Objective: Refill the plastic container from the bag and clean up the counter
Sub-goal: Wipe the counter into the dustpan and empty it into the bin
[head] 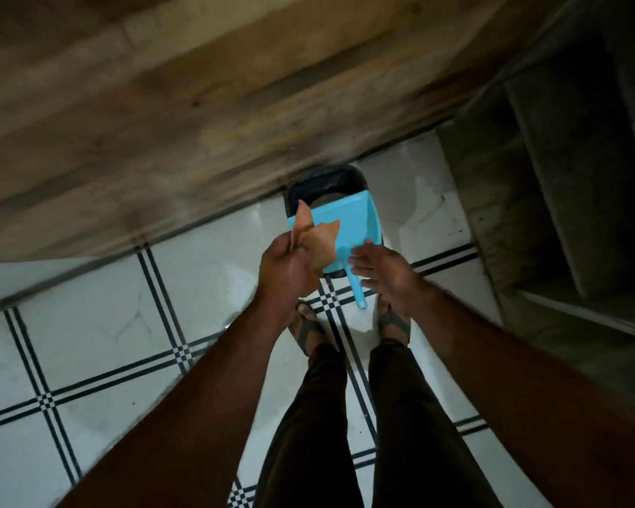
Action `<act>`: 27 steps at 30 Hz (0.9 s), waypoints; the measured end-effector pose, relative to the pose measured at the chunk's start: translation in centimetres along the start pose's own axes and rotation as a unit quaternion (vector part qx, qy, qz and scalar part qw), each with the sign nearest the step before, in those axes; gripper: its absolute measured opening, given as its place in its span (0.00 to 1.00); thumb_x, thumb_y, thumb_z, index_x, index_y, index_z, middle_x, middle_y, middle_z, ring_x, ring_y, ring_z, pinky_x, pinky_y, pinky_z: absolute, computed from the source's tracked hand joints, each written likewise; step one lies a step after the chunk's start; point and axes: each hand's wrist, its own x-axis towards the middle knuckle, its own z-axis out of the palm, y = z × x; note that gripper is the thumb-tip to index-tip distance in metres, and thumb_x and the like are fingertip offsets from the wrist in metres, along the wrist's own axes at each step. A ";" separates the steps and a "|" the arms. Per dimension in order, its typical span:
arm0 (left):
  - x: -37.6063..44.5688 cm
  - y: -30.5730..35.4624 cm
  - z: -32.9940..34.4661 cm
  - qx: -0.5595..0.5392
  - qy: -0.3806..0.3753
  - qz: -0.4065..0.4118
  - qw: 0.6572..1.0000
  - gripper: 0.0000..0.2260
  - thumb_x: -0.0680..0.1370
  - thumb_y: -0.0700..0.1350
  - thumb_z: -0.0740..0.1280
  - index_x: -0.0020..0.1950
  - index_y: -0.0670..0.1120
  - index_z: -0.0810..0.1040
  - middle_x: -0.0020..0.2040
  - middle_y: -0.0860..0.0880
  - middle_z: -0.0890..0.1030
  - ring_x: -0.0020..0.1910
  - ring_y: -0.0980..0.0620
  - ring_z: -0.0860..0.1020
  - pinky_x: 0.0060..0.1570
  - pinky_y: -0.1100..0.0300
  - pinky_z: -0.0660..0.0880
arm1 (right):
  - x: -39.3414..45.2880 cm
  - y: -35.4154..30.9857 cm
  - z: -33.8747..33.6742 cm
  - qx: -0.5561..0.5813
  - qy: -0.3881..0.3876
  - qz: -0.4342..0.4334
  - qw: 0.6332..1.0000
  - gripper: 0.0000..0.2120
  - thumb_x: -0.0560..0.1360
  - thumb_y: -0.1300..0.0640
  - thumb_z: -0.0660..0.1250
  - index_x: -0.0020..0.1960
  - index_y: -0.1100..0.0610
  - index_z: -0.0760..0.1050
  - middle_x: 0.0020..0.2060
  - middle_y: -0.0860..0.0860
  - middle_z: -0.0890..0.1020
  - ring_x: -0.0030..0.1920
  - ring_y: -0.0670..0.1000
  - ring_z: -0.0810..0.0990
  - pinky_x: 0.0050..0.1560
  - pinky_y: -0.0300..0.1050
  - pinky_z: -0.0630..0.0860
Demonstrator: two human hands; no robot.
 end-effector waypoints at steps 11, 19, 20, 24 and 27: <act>-19.9 15.4 14.3 0.260 -0.170 0.273 0.910 0.12 0.86 0.51 0.62 0.58 0.53 0.84 0.50 0.53 0.86 0.46 0.61 0.83 0.49 0.58 0.79 | -27.9 -14.5 -8.5 0.099 -0.115 -0.249 0.956 0.15 0.80 0.49 0.69 0.64 0.53 0.79 0.57 0.56 0.82 0.57 0.54 0.81 0.60 0.53 0.77; -35.7 24.4 28.6 0.453 -0.211 0.561 0.660 0.15 0.87 0.50 0.62 0.67 0.46 0.83 0.55 0.42 0.88 0.55 0.40 0.85 0.53 0.53 0.77 | -46.8 -17.7 -19.1 0.178 -0.113 -0.397 0.893 0.21 0.75 0.55 0.74 0.66 0.62 0.79 0.52 0.61 0.81 0.47 0.56 0.83 0.50 0.49 0.82; -37.2 25.0 30.3 0.474 -0.213 0.592 0.617 0.15 0.88 0.49 0.63 0.70 0.46 0.83 0.58 0.42 0.88 0.58 0.42 0.84 0.54 0.56 0.75 | -48.6 -17.8 -20.5 0.163 -0.096 -0.409 0.893 0.24 0.74 0.58 0.75 0.68 0.64 0.78 0.54 0.64 0.80 0.49 0.58 0.83 0.51 0.51 0.81; -43.3 26.0 37.2 0.537 -0.219 0.656 0.484 0.19 0.88 0.53 0.59 0.77 0.51 0.78 0.68 0.47 0.85 0.66 0.45 0.81 0.65 0.53 0.76 | -54.3 -18.4 -25.8 0.058 0.059 -0.472 0.878 0.19 0.77 0.66 0.73 0.67 0.65 0.78 0.53 0.63 0.83 0.53 0.63 0.80 0.49 0.56 0.78; -46.3 25.7 41.0 0.559 -0.210 0.689 0.410 0.13 0.86 0.50 0.64 0.70 0.55 0.79 0.57 0.48 0.87 0.56 0.44 0.84 0.54 0.49 0.80 | -57.8 -18.7 -29.2 0.070 0.165 -0.514 0.839 0.11 0.79 0.69 0.70 0.60 0.62 0.83 0.49 0.63 0.86 0.51 0.59 0.82 0.51 0.56 0.76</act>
